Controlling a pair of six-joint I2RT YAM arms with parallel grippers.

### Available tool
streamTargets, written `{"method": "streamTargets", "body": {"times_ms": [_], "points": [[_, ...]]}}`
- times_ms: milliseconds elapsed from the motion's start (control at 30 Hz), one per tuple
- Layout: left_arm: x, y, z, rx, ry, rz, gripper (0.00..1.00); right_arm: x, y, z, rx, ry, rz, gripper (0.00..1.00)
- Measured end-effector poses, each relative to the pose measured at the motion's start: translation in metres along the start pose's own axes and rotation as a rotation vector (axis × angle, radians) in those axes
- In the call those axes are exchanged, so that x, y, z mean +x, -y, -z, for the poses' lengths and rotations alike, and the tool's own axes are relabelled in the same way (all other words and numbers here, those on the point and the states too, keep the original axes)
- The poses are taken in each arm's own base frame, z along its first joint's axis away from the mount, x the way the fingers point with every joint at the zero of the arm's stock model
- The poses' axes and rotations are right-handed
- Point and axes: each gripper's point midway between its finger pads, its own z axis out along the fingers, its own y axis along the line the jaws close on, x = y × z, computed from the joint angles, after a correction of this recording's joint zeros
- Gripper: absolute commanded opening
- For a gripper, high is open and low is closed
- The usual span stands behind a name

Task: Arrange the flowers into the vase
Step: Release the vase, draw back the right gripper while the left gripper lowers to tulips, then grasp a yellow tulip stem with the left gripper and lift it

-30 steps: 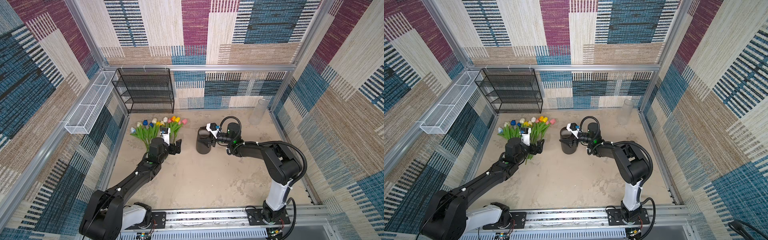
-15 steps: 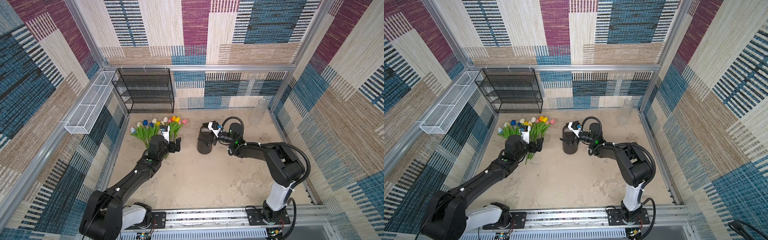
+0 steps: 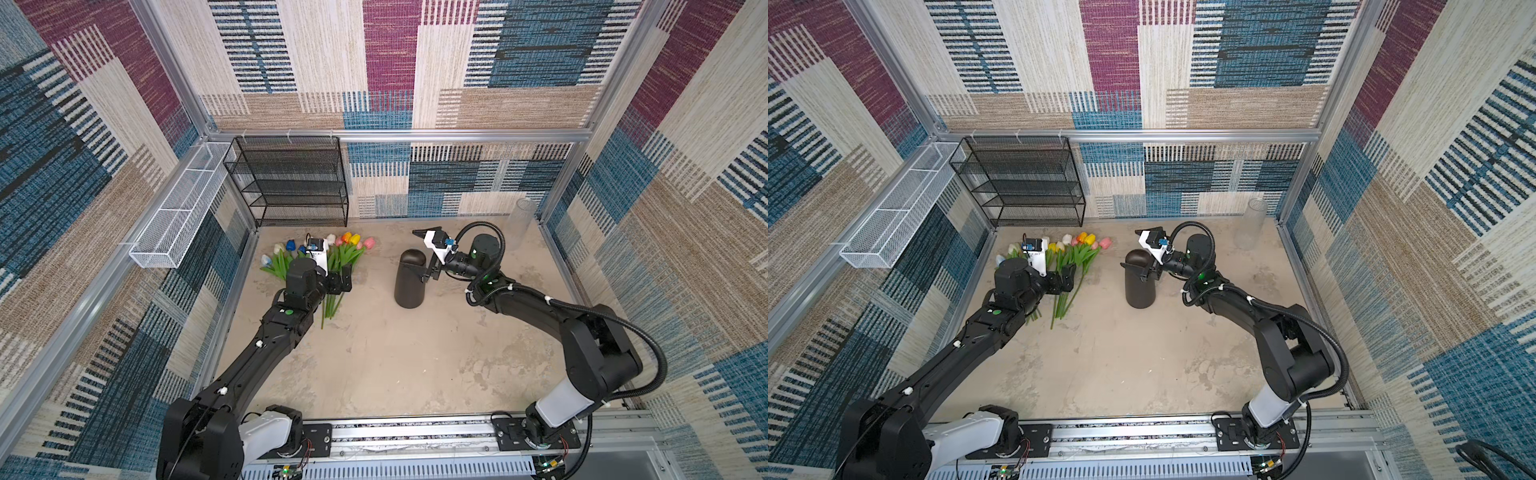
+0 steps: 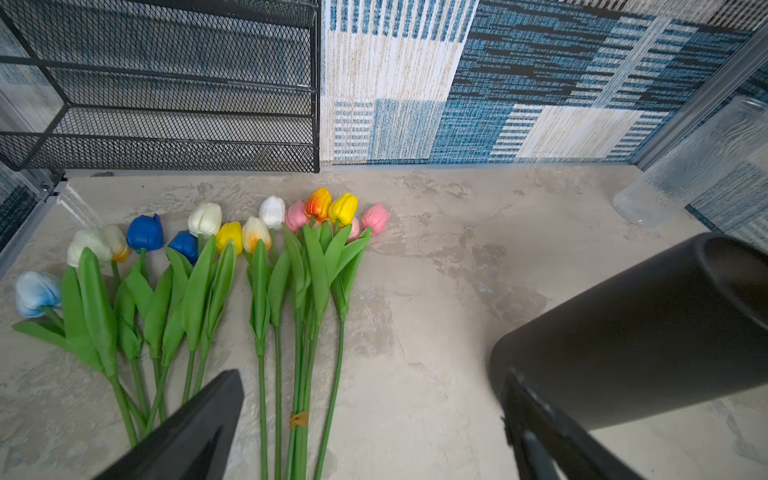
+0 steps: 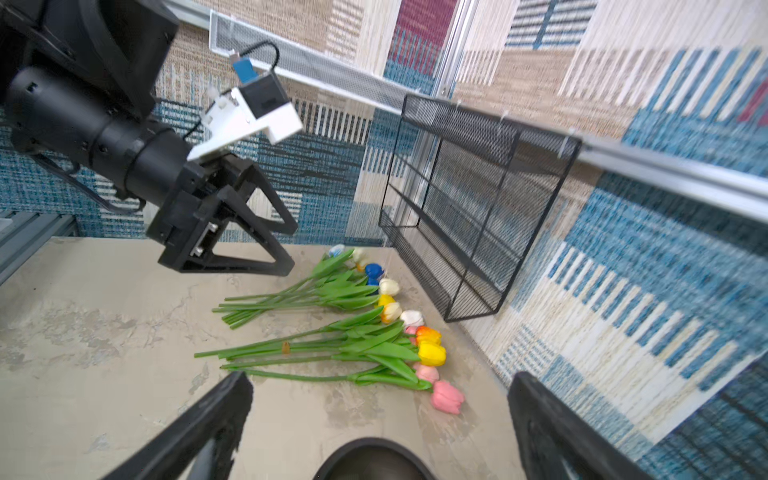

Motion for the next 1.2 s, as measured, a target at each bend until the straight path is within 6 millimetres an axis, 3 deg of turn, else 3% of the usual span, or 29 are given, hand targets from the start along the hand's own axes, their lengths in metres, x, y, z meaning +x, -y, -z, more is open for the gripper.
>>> {"method": "streamTargets", "body": {"times_ms": [67, 133, 267, 400, 567, 833, 1000, 1200], "points": [[-0.007, -0.014, -0.001, -0.03, -0.019, 0.017, 0.8, -0.025, 0.0, 0.013, 0.035, 0.034, 0.017, 0.97], [-0.009, -0.04, -0.009, -0.097, -0.062, 0.047, 0.7, -0.039, -0.009, 0.031, 0.066, 0.071, 0.009, 0.9], [0.019, -0.099, -0.039, -0.254, -0.263, 0.121, 0.37, -0.037, -0.049, 0.063, 0.075, 0.121, -0.062, 0.82], [0.051, -0.117, -0.063, -0.298, -0.449, 0.128, 0.32, -0.04, -0.095, 0.079, 0.032, 0.163, -0.068, 0.79], [0.093, -0.13, -0.077, -0.329, -0.647, 0.089, 0.29, -0.037, -0.113, 0.097, 0.052, 0.191, -0.054, 0.77], [0.127, -0.146, -0.092, -0.363, -0.803, 0.033, 0.31, 0.0, -0.122, 0.097, 0.061, 0.129, -0.076, 0.79], [0.14, -0.151, -0.101, -0.37, -0.847, 0.017, 0.28, 0.008, -0.126, 0.097, 0.052, 0.122, -0.098, 0.8], [0.152, -0.156, -0.105, -0.384, -0.888, -0.002, 0.15, 0.002, -0.126, 0.099, 0.055, 0.145, -0.09, 0.81]]}}
